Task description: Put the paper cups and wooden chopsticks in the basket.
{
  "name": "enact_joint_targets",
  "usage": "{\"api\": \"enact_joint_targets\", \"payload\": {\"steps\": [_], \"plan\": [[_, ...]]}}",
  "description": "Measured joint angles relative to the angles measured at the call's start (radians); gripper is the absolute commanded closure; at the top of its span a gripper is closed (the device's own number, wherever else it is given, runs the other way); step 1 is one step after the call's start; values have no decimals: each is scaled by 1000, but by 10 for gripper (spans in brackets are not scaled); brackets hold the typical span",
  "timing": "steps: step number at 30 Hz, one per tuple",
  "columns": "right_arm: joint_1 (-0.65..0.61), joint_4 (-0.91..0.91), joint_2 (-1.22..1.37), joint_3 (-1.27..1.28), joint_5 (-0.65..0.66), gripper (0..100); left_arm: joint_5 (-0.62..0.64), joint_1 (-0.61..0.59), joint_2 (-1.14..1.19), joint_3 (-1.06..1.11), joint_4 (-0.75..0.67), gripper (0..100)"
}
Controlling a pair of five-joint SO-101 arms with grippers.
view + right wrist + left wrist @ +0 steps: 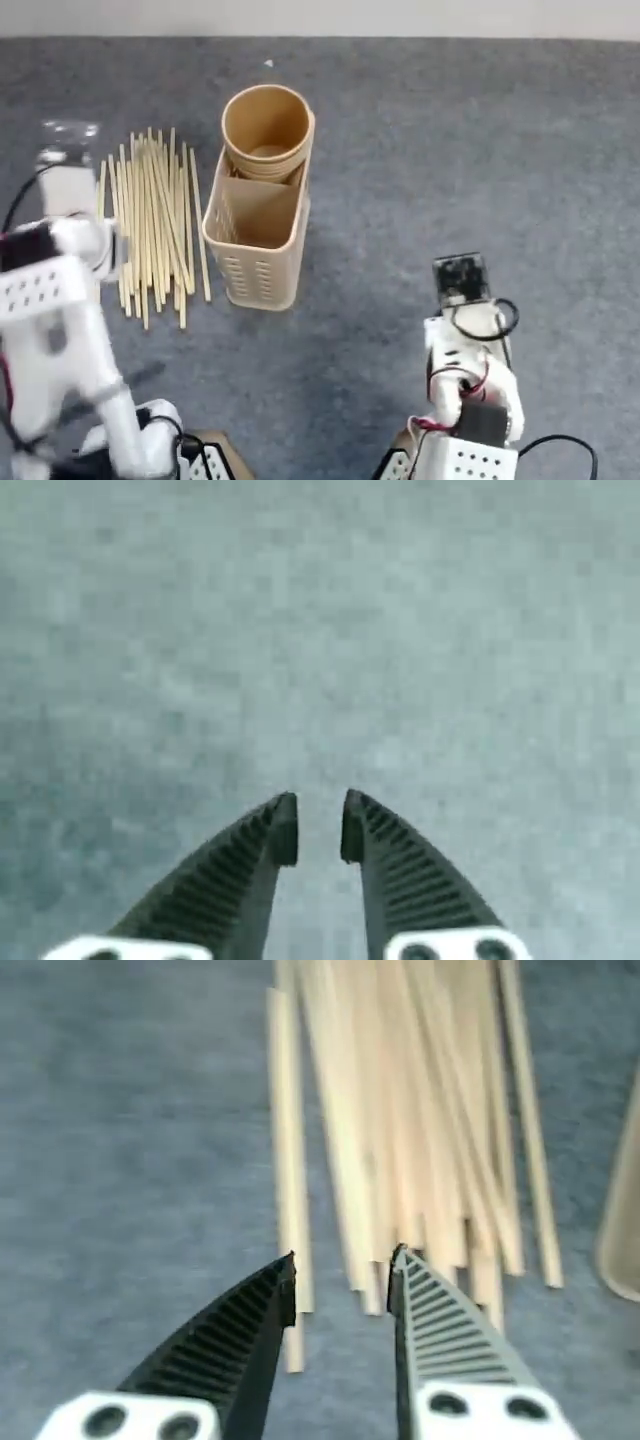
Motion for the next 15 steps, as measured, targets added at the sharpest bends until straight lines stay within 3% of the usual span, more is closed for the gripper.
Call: {"api": "enact_joint_targets", "payload": {"steps": [7, 15], "plan": [[226, 2, 6, 0, 0, 910, 112, 172, 390, -235, 2, 822], [249, 66, 6, 0, 0, 910, 146, 262, 783, -525, 2, 822]]}}
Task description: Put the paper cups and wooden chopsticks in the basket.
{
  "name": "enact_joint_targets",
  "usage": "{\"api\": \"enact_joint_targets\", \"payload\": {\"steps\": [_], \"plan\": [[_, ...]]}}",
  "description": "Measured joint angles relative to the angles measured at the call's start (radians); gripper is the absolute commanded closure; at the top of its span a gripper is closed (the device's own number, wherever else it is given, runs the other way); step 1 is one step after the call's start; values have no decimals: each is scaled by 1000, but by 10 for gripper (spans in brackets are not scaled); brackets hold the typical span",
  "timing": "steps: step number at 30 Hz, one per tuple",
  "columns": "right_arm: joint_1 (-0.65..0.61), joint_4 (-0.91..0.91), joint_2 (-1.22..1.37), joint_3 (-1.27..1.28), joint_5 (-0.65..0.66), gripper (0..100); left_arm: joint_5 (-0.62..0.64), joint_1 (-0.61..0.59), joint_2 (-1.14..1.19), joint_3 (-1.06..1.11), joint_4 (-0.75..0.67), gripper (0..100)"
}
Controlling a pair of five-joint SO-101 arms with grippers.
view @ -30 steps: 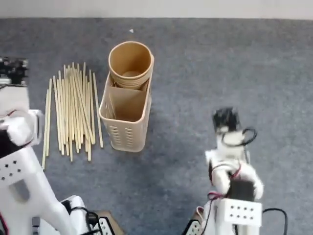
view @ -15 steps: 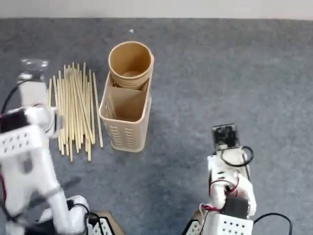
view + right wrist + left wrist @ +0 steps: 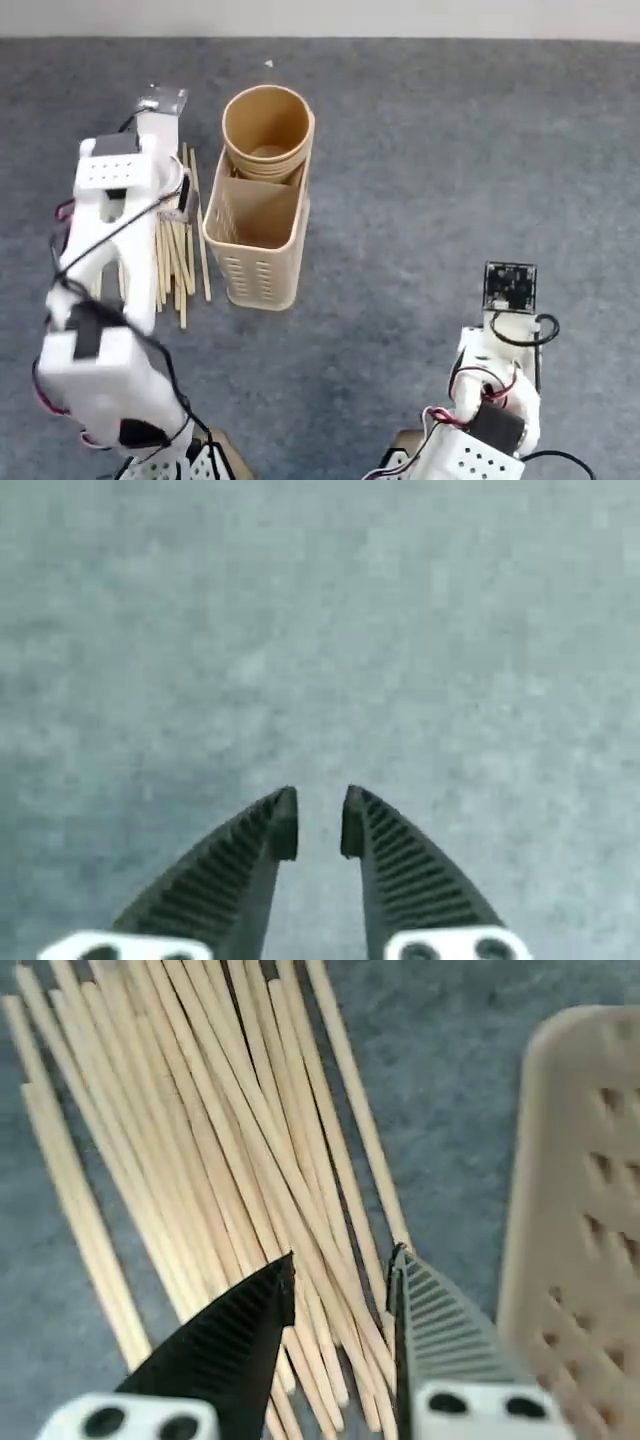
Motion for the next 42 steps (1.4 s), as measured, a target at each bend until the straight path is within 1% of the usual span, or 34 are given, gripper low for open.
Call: {"api": "enact_joint_targets", "payload": {"steps": [4, 8, 11, 14, 19, 21, 24, 27, 29, 31, 35, 42], "plan": [[0, 60, 0, 0, 0, 910, 2, -11, 153, -114, 0, 822], [-2, 61, 0, 0, 0, 910, 2, -46, 270, -258, 51, 829], [-74, 91, 0, 0, 0, 910, -21, -75, 356, -368, 74, 873], [-147, 129, 0, 0, 0, 910, -31, -97, 442, -460, 104, 883], [-173, 138, 0, 0, 0, 910, -66, -104, 546, -591, 161, 883], [-173, 138, 0, 0, 0, 910, -69, -117, 563, -631, 187, 863], [-173, 138, 0, 0, 0, 910, -75, -170, 566, -715, 256, 800], [-173, 138, 0, 0, 0, 910, -84, -256, 566, -836, 345, 799], [-173, 138, 0, 0, 0, 910, -132, -311, 566, -902, 411, 800], [-173, 138, 0, 0, 0, 910, -175, -351, 566, -933, 443, 800], [-173, 138, 0, 0, 0, 910, -245, -407, 566, -898, 434, 800], [-173, 138, 0, 0, 0, 910, -311, -408, 638, -872, 417, 800]]}}
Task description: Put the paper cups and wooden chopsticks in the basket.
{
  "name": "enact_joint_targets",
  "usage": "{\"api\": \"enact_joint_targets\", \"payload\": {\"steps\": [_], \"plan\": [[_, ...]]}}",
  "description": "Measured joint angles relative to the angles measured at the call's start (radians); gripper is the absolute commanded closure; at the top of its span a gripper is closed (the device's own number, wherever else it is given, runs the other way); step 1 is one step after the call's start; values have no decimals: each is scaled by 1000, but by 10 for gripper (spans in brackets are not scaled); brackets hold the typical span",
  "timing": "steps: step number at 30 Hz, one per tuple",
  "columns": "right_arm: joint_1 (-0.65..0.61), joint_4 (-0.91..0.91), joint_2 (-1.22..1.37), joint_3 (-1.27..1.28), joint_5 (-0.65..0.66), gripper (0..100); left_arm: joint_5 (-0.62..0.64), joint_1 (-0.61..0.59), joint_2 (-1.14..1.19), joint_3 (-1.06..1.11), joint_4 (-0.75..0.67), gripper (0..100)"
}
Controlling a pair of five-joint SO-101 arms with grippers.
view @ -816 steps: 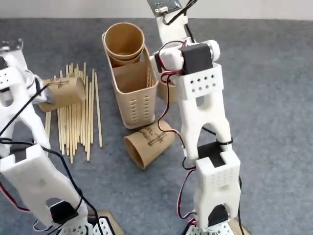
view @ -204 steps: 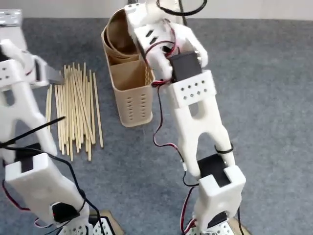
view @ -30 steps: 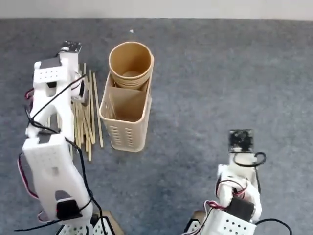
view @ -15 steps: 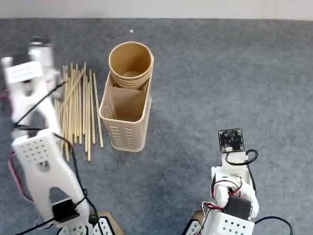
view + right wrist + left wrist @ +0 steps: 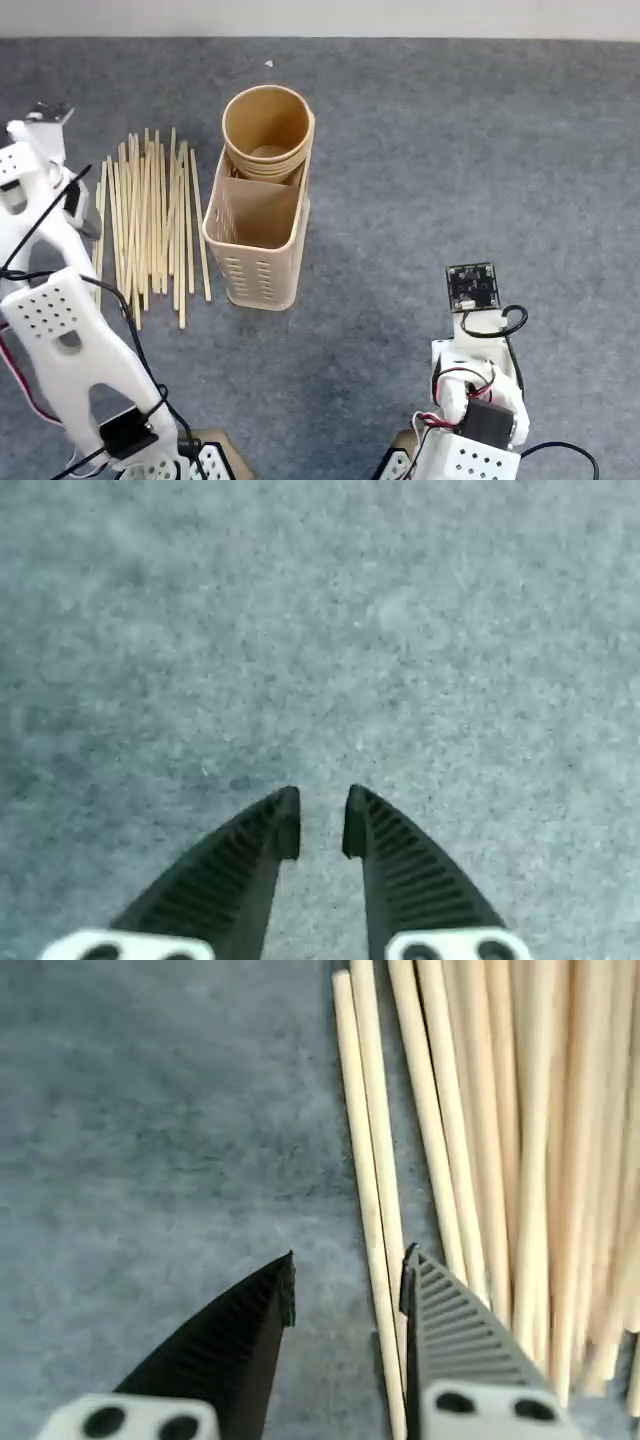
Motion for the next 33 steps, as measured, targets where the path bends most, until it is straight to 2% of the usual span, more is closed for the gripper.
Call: {"api": "enact_joint_targets", "payload": {"steps": [8, 12, 22, 27, 33], "plan": [[0, 0, 0, 0, 0, 910, -20, -2, 127, -3, -81, 811], [0, 0, 0, 0, 0, 910, -20, 5, 169, -3, -94, 1000], [0, 3, 0, 0, 0, 910, -17, 23, 198, -5, -114, 997], [0, 3, 0, 0, 0, 910, -17, 26, 180, -164, -15, 997], [0, 3, 0, 0, 0, 910, 28, 83, 98, -525, 78, 997]]}}
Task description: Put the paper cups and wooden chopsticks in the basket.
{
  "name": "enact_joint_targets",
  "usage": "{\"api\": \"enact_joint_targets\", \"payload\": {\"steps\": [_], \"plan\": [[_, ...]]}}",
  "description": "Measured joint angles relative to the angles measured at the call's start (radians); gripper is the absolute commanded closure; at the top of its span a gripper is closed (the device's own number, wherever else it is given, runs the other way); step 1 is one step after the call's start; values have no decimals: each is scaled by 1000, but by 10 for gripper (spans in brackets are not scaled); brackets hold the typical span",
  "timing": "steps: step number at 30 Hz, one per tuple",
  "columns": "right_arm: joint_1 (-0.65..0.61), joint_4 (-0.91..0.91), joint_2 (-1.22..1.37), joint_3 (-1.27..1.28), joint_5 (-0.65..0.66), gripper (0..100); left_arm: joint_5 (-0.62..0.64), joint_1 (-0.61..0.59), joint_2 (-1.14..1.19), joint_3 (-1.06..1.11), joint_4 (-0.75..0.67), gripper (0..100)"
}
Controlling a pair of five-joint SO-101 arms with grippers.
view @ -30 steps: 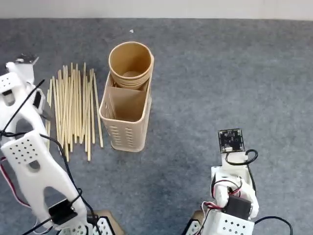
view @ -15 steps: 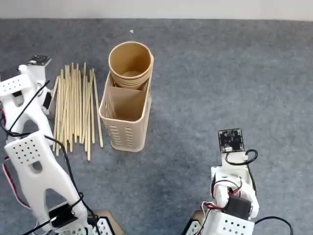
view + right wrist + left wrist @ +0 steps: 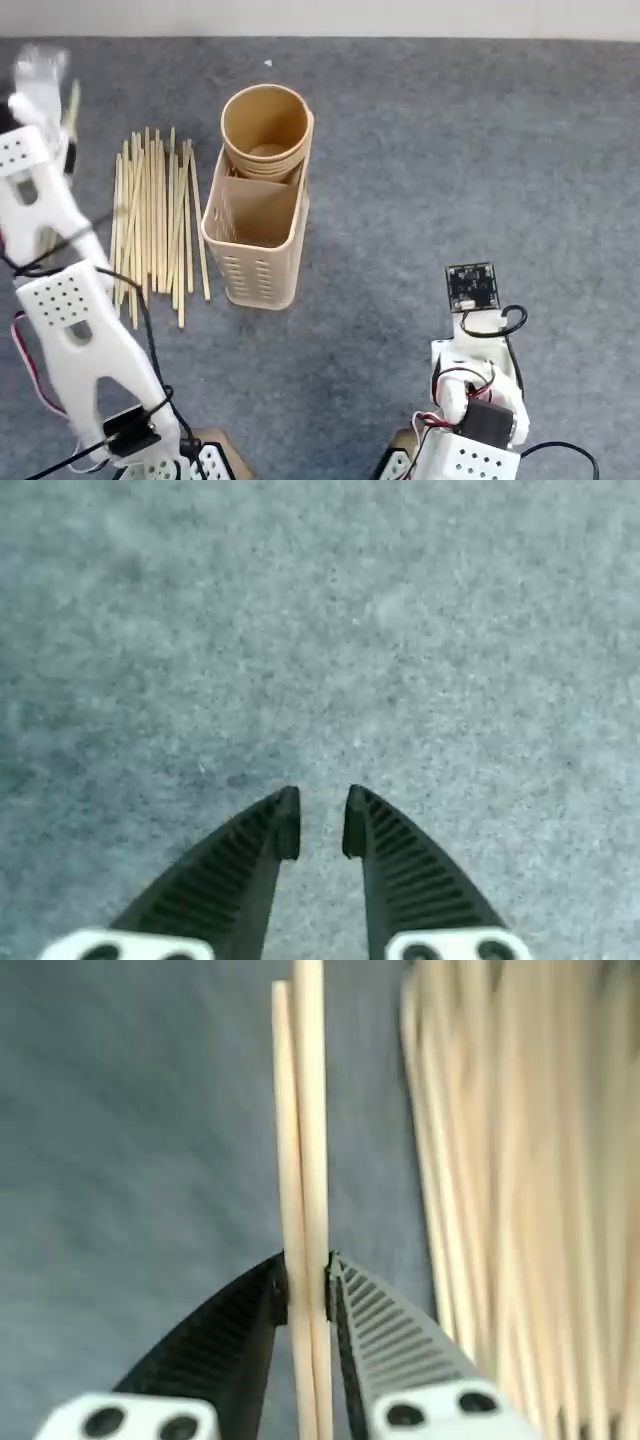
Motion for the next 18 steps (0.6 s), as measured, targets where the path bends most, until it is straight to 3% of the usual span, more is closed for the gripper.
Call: {"api": "enact_joint_targets", "payload": {"steps": [10, 18], "plan": [[0, 0, 0, 0, 0, 910, 146, 213, -299, -226, 15, 997], [0, 0, 0, 0, 0, 910, 325, 451, -635, -236, 17, 998]]}}
